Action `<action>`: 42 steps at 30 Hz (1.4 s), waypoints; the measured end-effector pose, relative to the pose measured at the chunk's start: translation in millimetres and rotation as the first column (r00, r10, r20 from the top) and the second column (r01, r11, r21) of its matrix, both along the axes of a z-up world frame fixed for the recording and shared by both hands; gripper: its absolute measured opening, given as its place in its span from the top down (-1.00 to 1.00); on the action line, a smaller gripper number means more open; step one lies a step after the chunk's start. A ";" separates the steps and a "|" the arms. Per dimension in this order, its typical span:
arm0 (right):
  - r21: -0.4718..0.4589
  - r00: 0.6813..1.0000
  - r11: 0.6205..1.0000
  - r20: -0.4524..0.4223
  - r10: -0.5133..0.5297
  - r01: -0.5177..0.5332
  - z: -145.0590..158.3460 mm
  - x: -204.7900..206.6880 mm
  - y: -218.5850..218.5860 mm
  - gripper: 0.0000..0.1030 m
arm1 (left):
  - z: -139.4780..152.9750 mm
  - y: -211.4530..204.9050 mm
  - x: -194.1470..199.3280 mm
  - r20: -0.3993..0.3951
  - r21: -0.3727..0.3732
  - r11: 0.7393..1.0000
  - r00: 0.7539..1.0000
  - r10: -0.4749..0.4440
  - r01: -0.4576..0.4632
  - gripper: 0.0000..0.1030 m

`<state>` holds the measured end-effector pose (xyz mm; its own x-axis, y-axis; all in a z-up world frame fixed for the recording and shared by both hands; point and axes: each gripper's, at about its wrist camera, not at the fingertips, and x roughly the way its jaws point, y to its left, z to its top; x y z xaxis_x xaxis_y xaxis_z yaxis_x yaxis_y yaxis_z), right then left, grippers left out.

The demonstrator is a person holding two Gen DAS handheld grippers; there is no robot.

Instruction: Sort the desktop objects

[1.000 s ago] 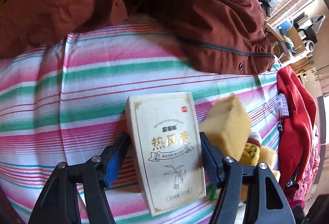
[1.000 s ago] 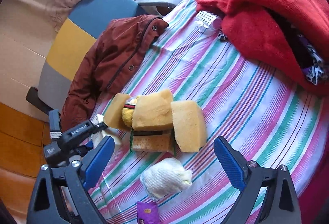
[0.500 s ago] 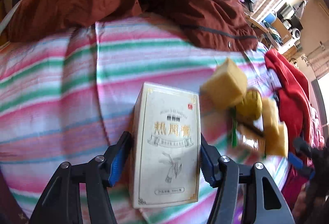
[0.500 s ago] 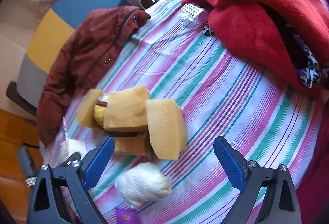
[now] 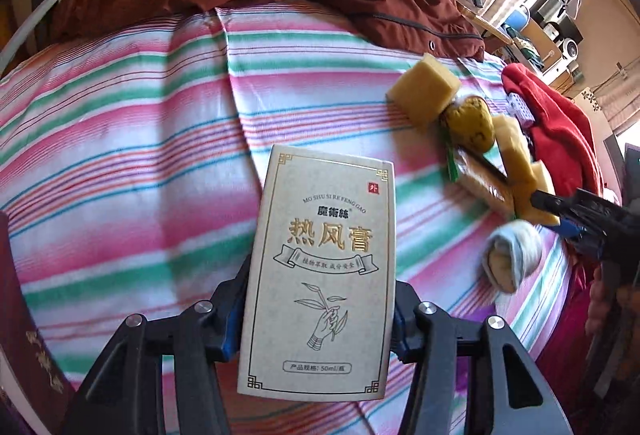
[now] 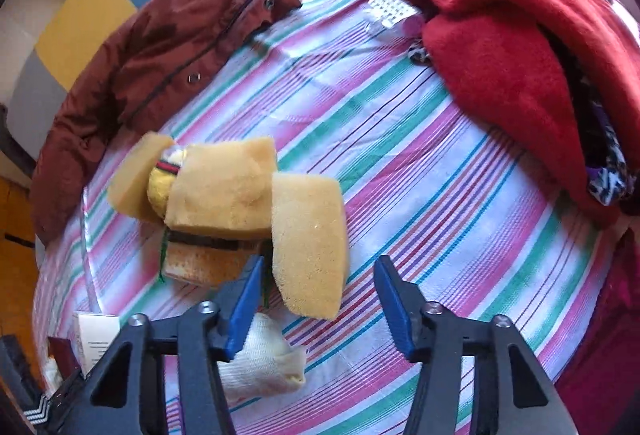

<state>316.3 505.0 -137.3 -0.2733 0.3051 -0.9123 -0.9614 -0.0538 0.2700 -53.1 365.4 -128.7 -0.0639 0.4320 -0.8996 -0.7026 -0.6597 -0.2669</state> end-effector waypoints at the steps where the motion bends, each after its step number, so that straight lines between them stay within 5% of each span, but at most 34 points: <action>1: -0.003 1.000 1.000 0.005 0.012 -0.012 -0.9 -1.8 0.5 0.32 | 0.0 -2.7 2.4 0.000 0.002 1.000 1.000 0.002 -0.002 -0.06; 9: 0.075 0.999 0.996 0.033 0.043 -0.045 14.3 -3.0 -3.7 0.42 | 4.7 -27.9 14.8 -0.002 0.020 0.999 1.000 0.025 -0.025 -0.05; 18: 0.120 1.000 0.992 0.005 0.029 -0.029 28.0 -1.6 -5.7 0.42 | 35.7 -48.2 30.4 -0.128 0.067 0.997 0.991 0.049 -0.040 -0.05; 42: 0.319 0.993 0.944 -0.052 0.106 -0.084 69.1 -12.1 -25.4 0.42 | 118.2 -147.5 47.2 -0.407 0.193 0.971 0.890 0.207 -0.138 -0.05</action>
<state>304.2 479.5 -68.2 -0.3731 0.5439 -0.7517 -0.9275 -0.2372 0.2888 -5.9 217.9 -10.5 -0.5079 0.5103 -0.6939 -0.6502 -0.7556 -0.0797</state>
